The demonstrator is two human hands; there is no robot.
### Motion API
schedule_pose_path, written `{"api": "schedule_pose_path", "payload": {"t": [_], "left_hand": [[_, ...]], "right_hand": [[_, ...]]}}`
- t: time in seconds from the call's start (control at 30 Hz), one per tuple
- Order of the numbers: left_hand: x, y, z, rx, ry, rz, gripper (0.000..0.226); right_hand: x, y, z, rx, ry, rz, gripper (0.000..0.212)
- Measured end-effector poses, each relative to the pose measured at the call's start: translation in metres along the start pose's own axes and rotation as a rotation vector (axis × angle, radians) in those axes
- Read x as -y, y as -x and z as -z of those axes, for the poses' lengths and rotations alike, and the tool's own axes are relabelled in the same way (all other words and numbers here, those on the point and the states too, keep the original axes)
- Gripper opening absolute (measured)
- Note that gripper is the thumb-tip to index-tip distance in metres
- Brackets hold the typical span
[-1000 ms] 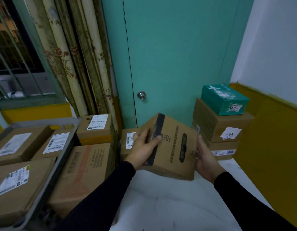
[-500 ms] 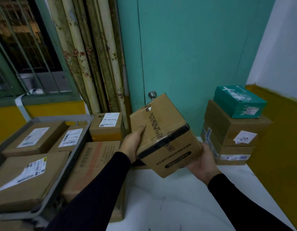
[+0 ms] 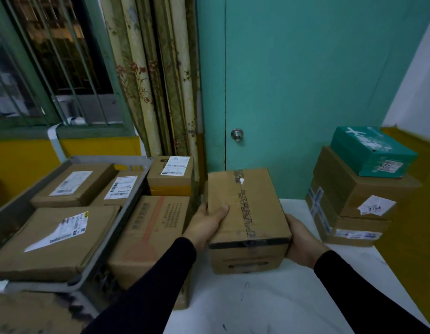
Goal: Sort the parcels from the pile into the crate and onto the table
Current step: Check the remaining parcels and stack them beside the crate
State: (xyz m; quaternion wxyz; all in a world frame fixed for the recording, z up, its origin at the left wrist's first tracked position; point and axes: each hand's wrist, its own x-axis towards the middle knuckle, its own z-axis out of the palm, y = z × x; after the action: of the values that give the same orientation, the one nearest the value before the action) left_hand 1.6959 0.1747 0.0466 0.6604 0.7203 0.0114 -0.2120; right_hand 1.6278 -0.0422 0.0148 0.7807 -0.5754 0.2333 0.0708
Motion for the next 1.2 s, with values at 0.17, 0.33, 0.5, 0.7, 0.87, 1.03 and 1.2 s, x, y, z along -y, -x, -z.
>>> {"api": "schedule_pose_path", "payload": {"t": [0.17, 0.33, 0.5, 0.7, 0.87, 1.03, 1.2], "left_hand": [[0.04, 0.003, -0.001, 0.022, -0.149, 0.06, 0.067], [0.061, -0.004, 0.002, -0.02, -0.479, 0.02, 0.058], [0.083, -0.014, 0.007, -0.079, -0.759, -0.025, 0.07], [0.116, -0.028, 0.008, -0.071, -1.078, -0.047, 0.058], [0.134, -0.021, -0.008, 0.011, -1.199, -0.327, 0.059], [0.132, -0.022, -0.005, 0.084, -1.283, -0.267, 0.062], [0.121, -0.02, -0.005, 0.09, -1.342, -0.295, 0.081]], "right_hand": [[-0.025, 0.005, 0.003, -0.016, -0.074, -0.077, 0.065], [-0.065, -0.003, -0.002, -0.051, -0.037, -0.091, 0.058], [-0.1, -0.029, -0.007, -0.031, 0.032, -0.089, 0.055], [-0.12, -0.055, -0.022, -0.047, 0.175, -0.036, 0.05], [-0.123, -0.062, -0.039, -0.081, 0.106, -0.06, 0.043], [-0.117, -0.062, -0.049, -0.076, 0.11, -0.094, 0.042], [-0.11, -0.059, -0.044, -0.077, 0.094, -0.137, 0.041]]}}
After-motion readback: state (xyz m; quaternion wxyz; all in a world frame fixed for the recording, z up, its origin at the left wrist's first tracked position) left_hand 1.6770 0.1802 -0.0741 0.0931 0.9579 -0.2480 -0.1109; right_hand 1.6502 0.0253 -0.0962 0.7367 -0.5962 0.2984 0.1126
